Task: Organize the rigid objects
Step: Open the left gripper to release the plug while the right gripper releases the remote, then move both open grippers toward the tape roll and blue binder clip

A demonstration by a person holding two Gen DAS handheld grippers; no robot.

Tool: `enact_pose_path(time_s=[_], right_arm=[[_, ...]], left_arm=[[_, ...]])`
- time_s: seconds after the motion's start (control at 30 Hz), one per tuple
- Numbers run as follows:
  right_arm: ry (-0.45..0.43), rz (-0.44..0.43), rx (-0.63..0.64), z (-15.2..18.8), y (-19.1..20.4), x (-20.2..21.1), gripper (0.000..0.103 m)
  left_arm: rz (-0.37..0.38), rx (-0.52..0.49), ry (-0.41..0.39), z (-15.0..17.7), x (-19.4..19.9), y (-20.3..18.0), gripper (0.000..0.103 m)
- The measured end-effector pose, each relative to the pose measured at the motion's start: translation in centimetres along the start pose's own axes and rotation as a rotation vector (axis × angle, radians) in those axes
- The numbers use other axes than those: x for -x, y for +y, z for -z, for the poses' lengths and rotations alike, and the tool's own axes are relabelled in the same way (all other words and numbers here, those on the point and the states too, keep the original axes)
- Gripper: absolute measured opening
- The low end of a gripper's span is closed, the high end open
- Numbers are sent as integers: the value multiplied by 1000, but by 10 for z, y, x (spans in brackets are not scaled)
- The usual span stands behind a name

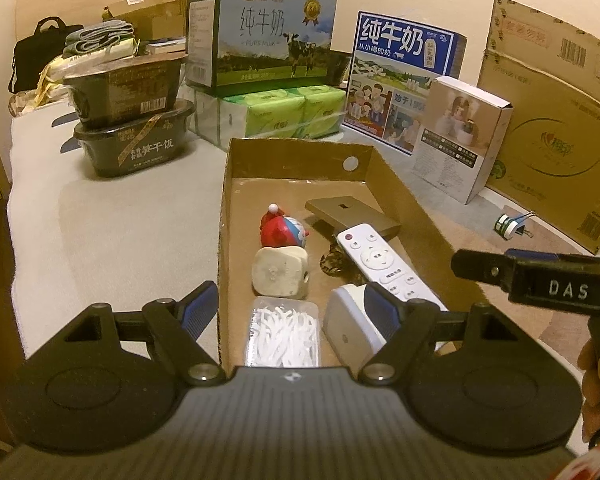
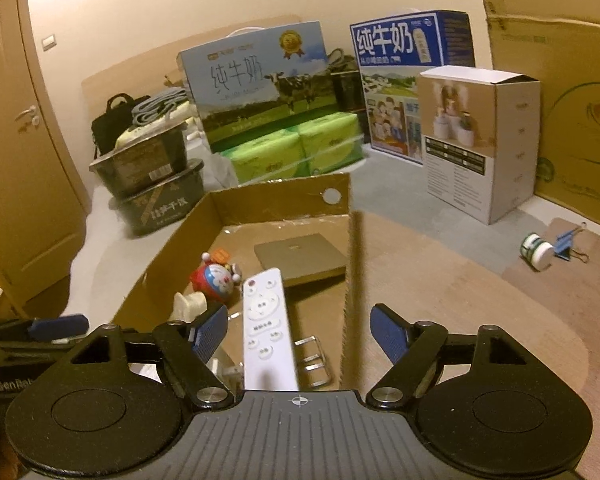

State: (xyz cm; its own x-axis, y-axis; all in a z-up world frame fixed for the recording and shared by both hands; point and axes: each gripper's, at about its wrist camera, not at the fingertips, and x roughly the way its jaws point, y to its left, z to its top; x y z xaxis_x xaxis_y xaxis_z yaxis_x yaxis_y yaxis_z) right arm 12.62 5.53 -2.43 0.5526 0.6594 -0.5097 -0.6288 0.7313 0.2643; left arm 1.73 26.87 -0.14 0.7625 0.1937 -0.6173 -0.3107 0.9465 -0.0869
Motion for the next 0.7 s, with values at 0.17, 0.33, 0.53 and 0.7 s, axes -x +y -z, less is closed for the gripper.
enact_pose_path(time_s=[0.17,0.33,0.53,0.7], right_arm=[[4,9,2,2,0,16,78],[7,16,27,5,3,35,79],[19,27,43,12,1,57,83],[26,40,35,20,-6,75,84]], left_arm=[[-13,-3,3,1,11,-9,78],[-29,11,2,5,24,-16,82],[-37,40,-2,13,40,-21,93],[-30,47,-11,18,50,-28,98]])
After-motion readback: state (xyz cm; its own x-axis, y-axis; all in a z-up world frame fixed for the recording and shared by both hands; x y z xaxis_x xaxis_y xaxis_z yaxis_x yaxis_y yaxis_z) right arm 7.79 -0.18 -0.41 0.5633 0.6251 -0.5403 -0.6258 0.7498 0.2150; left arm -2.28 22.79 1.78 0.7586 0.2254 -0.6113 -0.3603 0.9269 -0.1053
